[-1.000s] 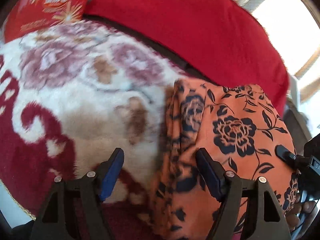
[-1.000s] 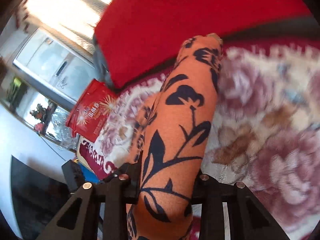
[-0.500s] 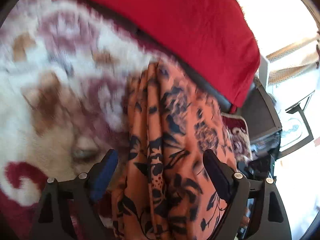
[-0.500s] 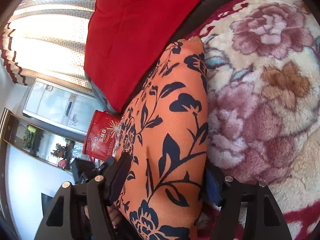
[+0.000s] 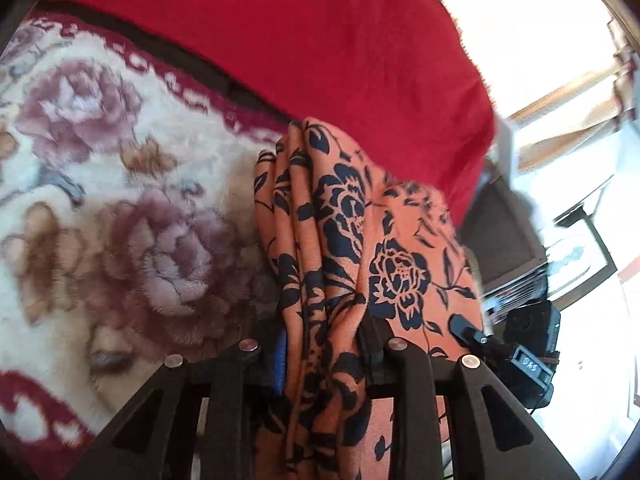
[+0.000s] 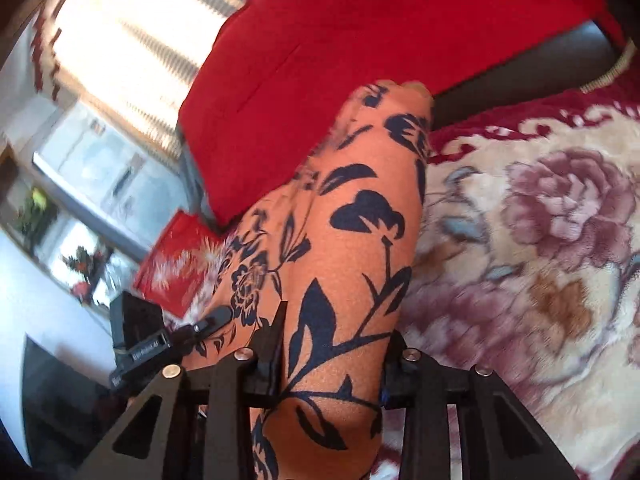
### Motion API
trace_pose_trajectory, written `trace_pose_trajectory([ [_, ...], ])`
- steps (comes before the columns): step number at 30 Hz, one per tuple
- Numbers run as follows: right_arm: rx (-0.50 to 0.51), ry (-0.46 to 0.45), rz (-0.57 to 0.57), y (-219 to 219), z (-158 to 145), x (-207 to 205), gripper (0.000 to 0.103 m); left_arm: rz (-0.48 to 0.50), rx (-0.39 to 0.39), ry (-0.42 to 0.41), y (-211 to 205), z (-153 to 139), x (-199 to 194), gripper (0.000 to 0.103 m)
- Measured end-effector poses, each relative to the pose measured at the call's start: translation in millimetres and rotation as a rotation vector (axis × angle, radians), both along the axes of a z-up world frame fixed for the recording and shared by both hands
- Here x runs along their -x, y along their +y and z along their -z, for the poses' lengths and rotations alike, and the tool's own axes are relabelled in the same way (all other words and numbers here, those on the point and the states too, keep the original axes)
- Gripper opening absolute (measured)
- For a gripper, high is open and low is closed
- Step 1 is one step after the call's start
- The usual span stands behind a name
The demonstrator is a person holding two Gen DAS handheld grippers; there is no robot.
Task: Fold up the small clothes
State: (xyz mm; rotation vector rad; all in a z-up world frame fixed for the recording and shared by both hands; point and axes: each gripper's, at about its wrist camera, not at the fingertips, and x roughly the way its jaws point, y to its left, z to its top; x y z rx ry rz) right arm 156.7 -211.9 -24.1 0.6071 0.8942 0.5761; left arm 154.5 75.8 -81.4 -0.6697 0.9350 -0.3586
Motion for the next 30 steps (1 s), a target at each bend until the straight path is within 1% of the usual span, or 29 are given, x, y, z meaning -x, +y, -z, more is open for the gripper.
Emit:
trace_pose_trajectory([
  [1, -0.009, 0.032, -0.008, -5.0, 13.5, -8.7, 0.044, -0.001, -0.038, 0.048, -5.3, 13.1, -5.6, 0.037],
  [2, -0.009, 0.08, -0.009, -8.0, 27.5, -15.7, 0.052, -0.009, -0.06, 0.076, -6.4, 23.4, -6.0, 0.053],
  [3, 0.005, 0.146, 0.012, -13.0, 42.7, -21.7, 0.056, -0.017, -0.059, 0.076, -4.4, 25.6, -3.4, 0.059],
  [4, -0.009, 0.183, 0.03, -19.6, 55.4, -21.2, 0.059, -0.022, -0.057, 0.073, -0.4, 23.3, 0.5, 0.062],
  [5, -0.065, 0.158, 0.032, -25.6, 58.3, -16.2, 0.061, -0.02, -0.046, 0.068, 4.1, 18.7, 2.7, 0.065],
  [6, -0.074, 0.136, 0.04, -29.3, 55.2, -11.2, 0.064, -0.014, -0.035, 0.064, 8.4, 13.4, 1.5, 0.068],
  [7, -0.08, 0.117, 0.044, -32.1, 51.8, -7.4, 0.073, -0.01, -0.031, 0.056, 12.3, 10.3, -1.3, 0.074],
  [8, -0.089, 0.097, 0.044, -35.0, 48.8, -4.2, 0.076, -0.008, -0.027, 0.034, 15.8, 4.0, -7.8, 0.08],
  [9, -0.093, 0.084, 0.046, -36.7, 45.7, -3.5, 0.076, -0.01, -0.025, 0.008, 20.9, -2.2, -17.9, 0.081],
  [10, -0.09, 0.081, 0.047, -38.9, 43.1, -5.6, 0.076, -0.014, -0.019, -0.004, 25.7, -5.6, -29.0, 0.081],
  [11, -0.091, 0.084, 0.043, -42.3, 41.3, -9.0, 0.076, -0.009, -0.011, 0.018, 25.5, -2.8, -45.3, 0.081],
  [12, -0.091, 0.086, 0.044, -44.0, 40.5, -12.1, 0.076, 0.0, -0.002, 0.059, 24.1, 3.1, -62.3, 0.081],
  [13, -0.088, 0.088, 0.048, -46.3, 39.9, -15.9, 0.076, 0.018, 0.016, 0.096, 21.7, 11.4, -81.0, 0.079],
  [14, -0.088, 0.094, 0.051, -47.8, 40.3, -22.7, 0.076, 0.025, 0.017, 0.115, 18.0, 15.6, -94.0, 0.043],
  [15, -0.092, 0.104, 0.052, -48.1, 42.4, -27.0, 0.076, 0.039, 0.011, 0.143, 17.1, 21.4, -102.7, 0.017],
  [16, -0.096, 0.11, 0.055, -47.2, 43.8, -29.4, 0.076, 0.041, 0.028, 0.163, 18.9, 26.1, -107.8, 0.016],
  [18, -0.096, 0.13, 0.064, -45.4, 46.7, -36.1, 0.076, 0.023, 0.054, 0.166, 26.1, 31.8, -109.4, 0.016],
  [19, -0.091, 0.134, 0.064, -34.9, 47.8, -36.4, 0.076, 0.028, 0.067, 0.175, 27.4, 34.7, -105.9, 0.017],
  [20, -0.088, 0.133, 0.057, -33.6, 50.5, -33.4, 0.076, 0.034, 0.066, 0.183, 29.1, 35.7, -104.4, 0.021],
  [21, -0.077, 0.13, 0.051, -31.5, 49.9, -30.5, 0.076, 0.031, 0.046, 0.176, 31.1, 31.0, -100.2, 0.023],
  [22, -0.064, 0.123, 0.052, -30.3, 47.6, -27.2, 0.076, 0.022, 0.019, 0.151, 31.5, 21.8, -93.5, 0.026],
  [23, -0.056, 0.113, 0.054, -30.3, 44.8, -24.3, 0.076, 0.019, -0.005, 0.137, 32.7, 15.0, -85.3, 0.032],
  [24, -0.051, 0.09, 0.059, -30.9, 37.2, -17.6, 0.076, 0.033, -0.034, 0.118, 32.4, 5.4, -71.5, 0.035],
  [25, -0.049, 0.076, 0.065, -31.5, 31.8, -12.5, 0.076, 0.048, -0.044, 0.089, 28.1, -3.2, -60.7, 0.043],
  [26, -0.044, 0.056, 0.072, -31.6, 24.3, -5.2, 0.076, 0.055, -0.055, 0.052, 27.0, -13.9, -43.9, 0.054],
  [27, -0.046, 0.034, 0.072, -30.9, 16.3, 3.6, 0.077, 0.055, -0.076, 0.011, 25.6, -23.8, -21.8, 0.057],
  [28, -0.055, 0.018, 0.066, -28.9, 10.5, 11.5, 0.077, 0.057, -0.093, -0.025, 23.6, -30.6, -4.9, 0.058],
  [29, -0.062, 0.006, 0.056, -25.6, 5.4, 19.9, 0.077, 0.056, -0.127, -0.058, 19.8, -34.7, 16.1, 0.058],
  [30, -0.071, -0.005, 0.044, -20.7, 1.0, 29.4, 0.077, 0.049, -0.152, -0.054, 17.6, -33.9, 25.1, 0.053],
])
